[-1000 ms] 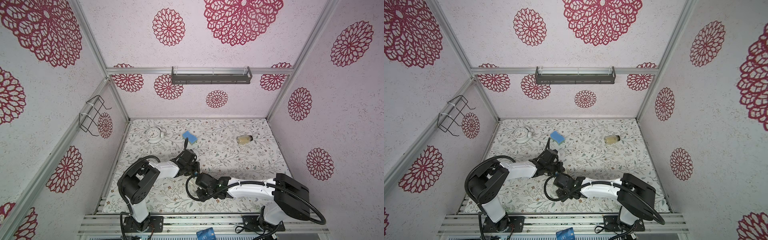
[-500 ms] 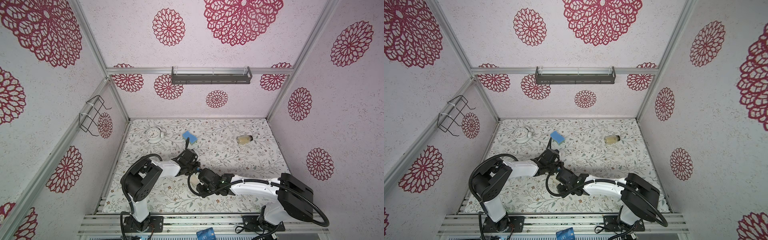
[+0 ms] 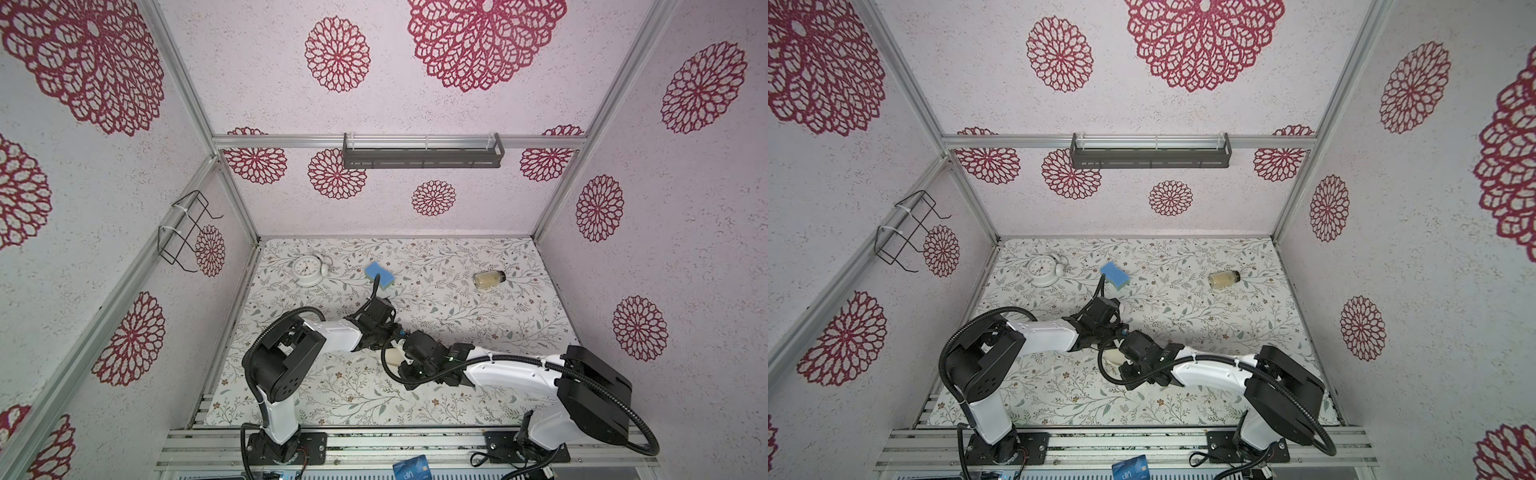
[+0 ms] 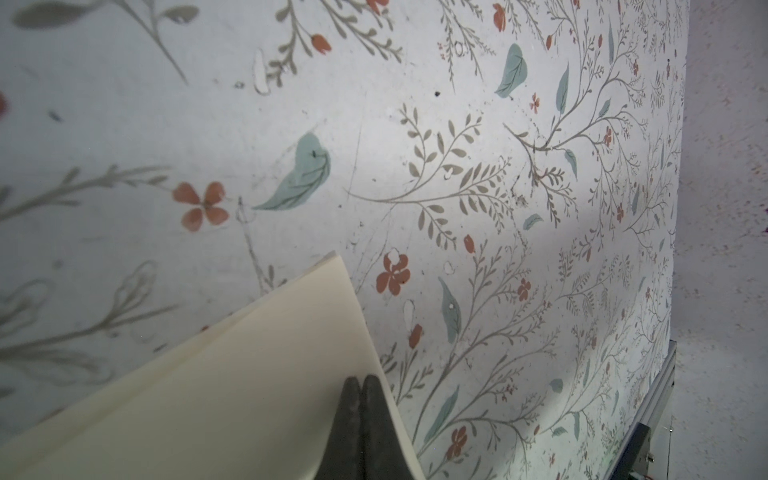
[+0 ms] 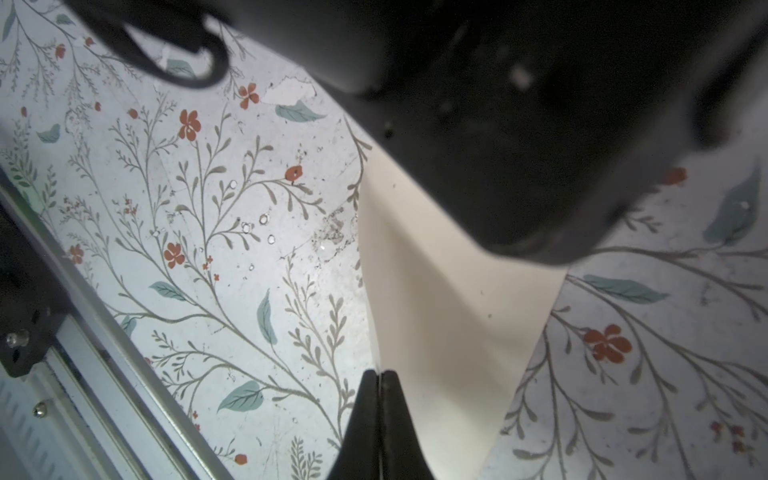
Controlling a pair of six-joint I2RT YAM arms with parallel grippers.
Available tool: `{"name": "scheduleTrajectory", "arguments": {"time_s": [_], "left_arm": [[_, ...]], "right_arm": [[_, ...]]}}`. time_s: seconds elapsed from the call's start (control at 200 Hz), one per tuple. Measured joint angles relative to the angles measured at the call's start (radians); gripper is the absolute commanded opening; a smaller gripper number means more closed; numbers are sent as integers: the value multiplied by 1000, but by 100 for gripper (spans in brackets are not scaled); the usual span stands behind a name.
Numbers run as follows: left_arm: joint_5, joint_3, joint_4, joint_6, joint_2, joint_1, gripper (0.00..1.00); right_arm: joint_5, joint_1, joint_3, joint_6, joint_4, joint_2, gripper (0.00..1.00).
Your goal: Fold a paper plane with a square sheet of paper (fold left side to right side)
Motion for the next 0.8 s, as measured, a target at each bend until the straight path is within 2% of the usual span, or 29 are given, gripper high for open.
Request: {"name": "scheduleTrajectory", "arguments": {"time_s": [0.801], "left_arm": [[-2,5,-5,33,3,0,0]], "right_arm": [[-93,-134,-63,2,206,56,3]]}}
